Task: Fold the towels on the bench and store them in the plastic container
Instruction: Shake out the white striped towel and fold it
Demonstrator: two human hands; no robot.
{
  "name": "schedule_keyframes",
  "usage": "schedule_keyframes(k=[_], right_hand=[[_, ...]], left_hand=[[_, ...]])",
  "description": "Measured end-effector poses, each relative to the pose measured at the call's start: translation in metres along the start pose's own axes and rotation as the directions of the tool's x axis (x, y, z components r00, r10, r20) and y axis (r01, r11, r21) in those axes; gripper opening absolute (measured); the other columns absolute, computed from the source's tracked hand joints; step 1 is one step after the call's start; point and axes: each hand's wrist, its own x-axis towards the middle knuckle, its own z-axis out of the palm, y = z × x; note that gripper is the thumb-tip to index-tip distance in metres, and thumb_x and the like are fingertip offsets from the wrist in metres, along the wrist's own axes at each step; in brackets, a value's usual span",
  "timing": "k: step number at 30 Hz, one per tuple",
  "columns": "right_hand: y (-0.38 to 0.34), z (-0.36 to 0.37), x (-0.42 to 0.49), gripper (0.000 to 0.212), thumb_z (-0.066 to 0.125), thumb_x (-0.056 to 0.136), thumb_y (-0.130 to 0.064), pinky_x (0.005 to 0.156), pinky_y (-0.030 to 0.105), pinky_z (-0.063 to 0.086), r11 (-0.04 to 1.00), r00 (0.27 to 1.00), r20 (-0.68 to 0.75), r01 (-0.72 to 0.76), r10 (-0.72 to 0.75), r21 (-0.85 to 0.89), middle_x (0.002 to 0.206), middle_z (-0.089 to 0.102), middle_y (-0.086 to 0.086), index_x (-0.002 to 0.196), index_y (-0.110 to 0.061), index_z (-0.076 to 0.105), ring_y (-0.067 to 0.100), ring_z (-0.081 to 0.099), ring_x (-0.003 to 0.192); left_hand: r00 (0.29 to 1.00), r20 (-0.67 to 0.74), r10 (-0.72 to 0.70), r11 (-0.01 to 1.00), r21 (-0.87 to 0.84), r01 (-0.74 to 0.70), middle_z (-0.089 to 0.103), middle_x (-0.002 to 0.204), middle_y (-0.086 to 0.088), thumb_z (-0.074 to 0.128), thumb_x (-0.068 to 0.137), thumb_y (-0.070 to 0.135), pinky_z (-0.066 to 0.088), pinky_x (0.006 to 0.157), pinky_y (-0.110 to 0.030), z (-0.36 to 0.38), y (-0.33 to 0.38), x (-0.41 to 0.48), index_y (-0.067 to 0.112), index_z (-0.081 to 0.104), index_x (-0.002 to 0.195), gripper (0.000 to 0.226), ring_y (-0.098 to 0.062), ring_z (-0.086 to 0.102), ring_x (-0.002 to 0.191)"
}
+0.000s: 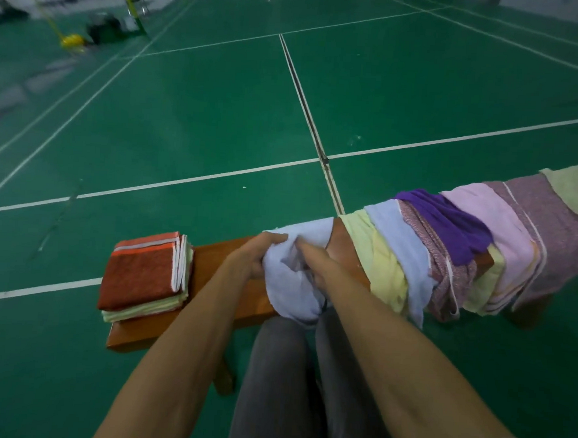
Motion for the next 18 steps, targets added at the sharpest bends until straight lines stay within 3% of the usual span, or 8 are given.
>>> schedule_keyframes(k=[2, 5, 7, 9, 11, 13, 15, 18], right_hand=[[-0.007, -0.002, 0.000, 0.041, 0.058, 0.099, -0.051, 0.083, 0.043, 0.057, 0.979, 0.997, 0.067, 0.019, -0.033, 0.202, 0.094, 0.067, 0.010, 0.106, -0.011, 0.065, 0.027, 0.066, 0.082], [-0.017, -0.007, 0.000, 0.055, 0.069, 0.086, -0.064, 0.066, 0.030, 0.055, 0.968, 0.973, 0.221, -0.115, 0.065, 0.224, 0.075, 0.061, 0.009, 0.092, -0.009, 0.069, 0.018, 0.059, 0.065], [-0.022, -0.004, 0.001, 0.046, 0.075, 0.087, -0.050, 0.070, 0.031, 0.056, 0.986, 0.954, 0.296, -0.097, 0.053, 0.137, 0.082, 0.066, 0.010, 0.102, -0.007, 0.068, 0.018, 0.062, 0.069], [-0.031, 0.002, 0.002, 0.038, 0.070, 0.094, -0.033, 0.091, 0.039, 0.057, 0.983, 0.956, 0.292, -0.040, -0.014, 0.177, 0.102, 0.070, 0.014, 0.117, -0.003, 0.068, 0.024, 0.067, 0.089], [-0.047, 0.009, -0.006, 0.029, 0.067, 0.095, -0.029, 0.086, 0.041, 0.059, 0.973, 0.972, 0.222, 0.020, -0.073, 0.230, 0.096, 0.071, 0.012, 0.110, -0.005, 0.070, 0.026, 0.066, 0.091], [-0.062, 0.013, -0.009, 0.020, 0.064, 0.090, -0.029, 0.069, 0.034, 0.054, 0.952, 0.975, 0.182, 0.065, -0.124, 0.299, 0.077, 0.067, 0.007, 0.088, -0.010, 0.069, 0.023, 0.062, 0.077], [-0.077, 0.015, -0.008, 0.020, 0.064, 0.076, -0.029, 0.059, 0.029, 0.040, 0.933, 0.978, 0.126, 0.117, -0.169, 0.341, 0.062, 0.051, 0.003, 0.064, -0.018, 0.053, 0.020, 0.048, 0.064], [-0.101, 0.016, -0.011, 0.028, 0.058, 0.073, -0.025, 0.058, 0.031, 0.033, 0.891, 0.969, 0.057, 0.195, -0.239, 0.410, 0.061, 0.035, 0.000, 0.060, -0.024, 0.033, 0.018, 0.036, 0.059]], left_hand=[[0.994, 0.009, 0.107, 0.992, -0.068, -0.106, 0.070, 0.111, -0.020, 0.059, 0.097, 0.029, 0.056, 0.084, -0.042, 0.001, 0.004, -0.004, -0.003, 0.056, 0.137, 0.051, -0.034, 0.069, 0.095], [0.975, 0.102, 0.196, 0.958, -0.233, -0.168, 0.064, 0.123, -0.021, 0.063, 0.095, 0.036, 0.053, 0.097, -0.044, -0.007, 0.015, -0.009, -0.009, 0.055, 0.129, 0.058, -0.034, 0.065, 0.104], [0.965, 0.125, 0.230, 0.949, -0.249, -0.193, 0.062, 0.116, -0.023, 0.067, 0.089, 0.037, 0.055, 0.094, -0.043, -0.012, 0.025, -0.014, -0.009, 0.056, 0.121, 0.057, -0.032, 0.066, 0.098], [0.947, 0.137, 0.290, 0.937, -0.240, -0.252, 0.060, 0.118, -0.026, 0.063, 0.091, 0.038, 0.054, 0.097, -0.046, -0.017, 0.035, -0.018, -0.009, 0.055, 0.123, 0.058, -0.035, 0.064, 0.100], [0.924, 0.136, 0.358, 0.909, -0.276, -0.312, 0.062, 0.118, -0.027, 0.056, 0.095, 0.035, 0.054, 0.097, -0.045, -0.019, 0.042, -0.023, -0.011, 0.056, 0.124, 0.055, -0.035, 0.064, 0.102], [0.918, 0.061, 0.392, 0.891, -0.271, -0.363, 0.068, 0.108, -0.025, 0.053, 0.097, 0.031, 0.056, 0.089, -0.041, -0.022, 0.049, -0.029, -0.009, 0.063, 0.114, 0.045, -0.034, 0.066, 0.098], [0.896, -0.113, 0.430, 0.867, -0.226, -0.445, 0.070, 0.107, -0.023, 0.070, 0.085, 0.029, 0.057, 0.080, -0.038, -0.032, 0.056, -0.029, -0.006, 0.066, 0.110, 0.043, -0.036, 0.066, 0.103], [0.834, -0.353, 0.423, 0.873, -0.088, -0.480, 0.075, 0.110, -0.013, 0.086, 0.060, 0.028, 0.060, 0.078, -0.041, -0.056, 0.064, -0.021, 0.001, 0.067, 0.117, 0.066, -0.031, 0.072, 0.100]])
